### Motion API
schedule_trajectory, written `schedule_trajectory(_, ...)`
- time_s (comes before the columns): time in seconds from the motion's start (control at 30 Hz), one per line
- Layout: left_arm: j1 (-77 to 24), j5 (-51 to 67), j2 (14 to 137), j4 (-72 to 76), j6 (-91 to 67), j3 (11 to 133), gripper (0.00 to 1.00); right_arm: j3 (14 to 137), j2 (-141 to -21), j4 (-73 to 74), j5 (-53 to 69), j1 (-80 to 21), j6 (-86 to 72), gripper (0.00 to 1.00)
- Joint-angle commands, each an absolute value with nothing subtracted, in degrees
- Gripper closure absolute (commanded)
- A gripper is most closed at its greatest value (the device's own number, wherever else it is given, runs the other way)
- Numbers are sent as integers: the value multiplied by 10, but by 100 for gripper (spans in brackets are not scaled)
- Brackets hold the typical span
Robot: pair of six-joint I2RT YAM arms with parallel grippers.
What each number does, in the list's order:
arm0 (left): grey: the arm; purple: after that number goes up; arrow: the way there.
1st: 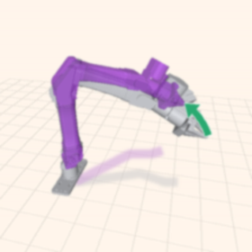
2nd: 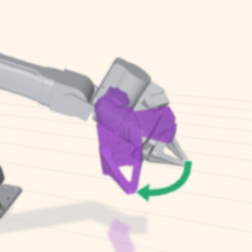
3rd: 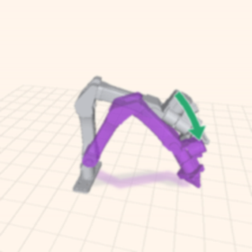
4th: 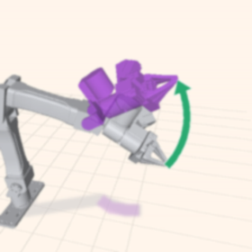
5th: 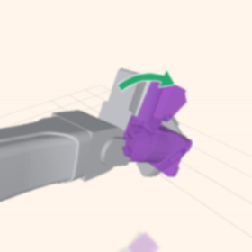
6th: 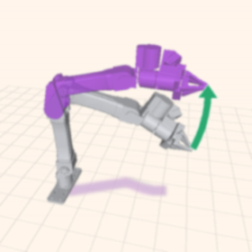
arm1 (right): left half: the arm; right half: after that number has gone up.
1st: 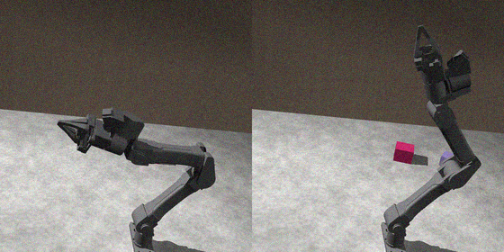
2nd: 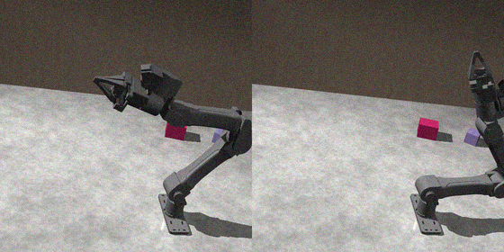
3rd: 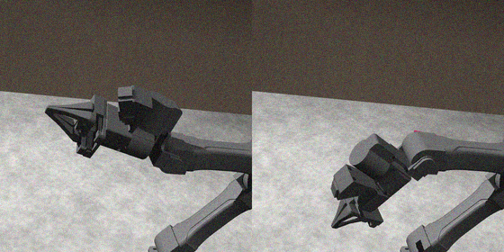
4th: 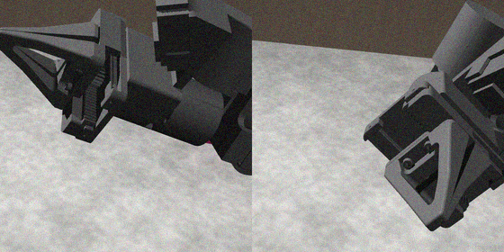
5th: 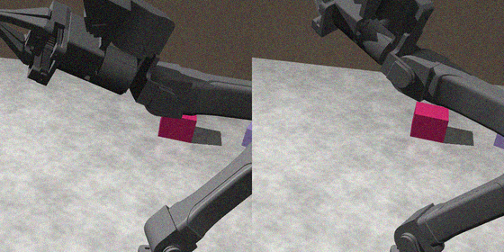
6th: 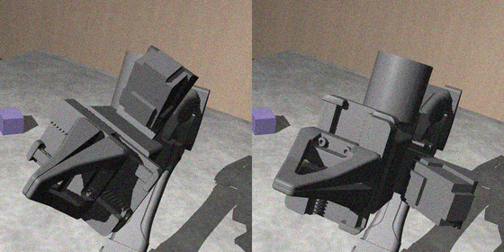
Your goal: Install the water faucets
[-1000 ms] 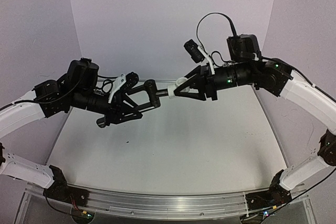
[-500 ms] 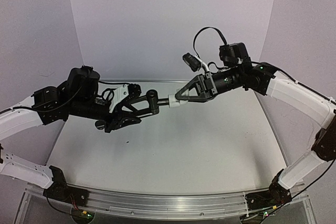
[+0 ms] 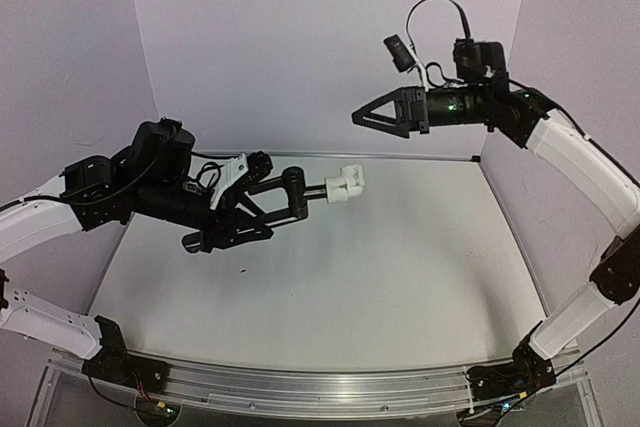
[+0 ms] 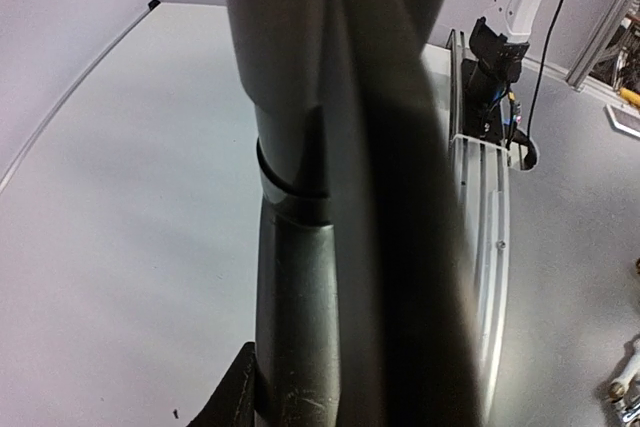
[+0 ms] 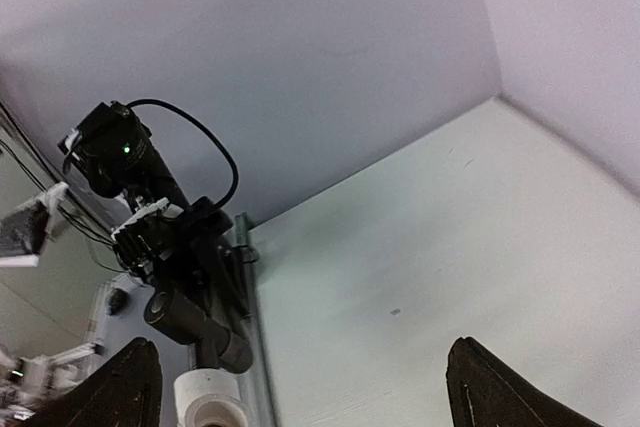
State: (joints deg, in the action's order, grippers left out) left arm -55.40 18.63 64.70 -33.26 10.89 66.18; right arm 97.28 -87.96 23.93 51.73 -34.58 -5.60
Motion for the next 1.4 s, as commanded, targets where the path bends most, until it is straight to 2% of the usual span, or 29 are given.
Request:
schedule_trajectory(0.0, -538, 255, 643, -290, 11, 716, 100, 974, -805, 243, 431, -353, 241, 4)
schedule_trajectory(0.23, -474, 461, 674, -272, -106, 740, 100, 884, -720, 243, 388, -406, 510, 3)
schedule_trajectory(0.4, -466, 560, 692, -260, -150, 751, 100, 808, -675, 245, 332, -470, 694, 2)
schedule_trajectory(0.63, -466, 653, 730, -272, -181, 774, 100, 783, -677, 238, 296, -503, 787, 3)
schedule_trajectory(0.8, -466, 676, 741, -264, -194, 776, 100, 767, -678, 222, 279, -523, 832, 9)
schedule_trajectory(0.93, -466, 695, 754, -261, -199, 778, 100, 764, -683, 206, 273, -532, 837, 20)
schedule_trajectory(1.37, -468, 705, 765, -275, -171, 787, 100, 774, -705, 189, 268, -541, 784, 46)
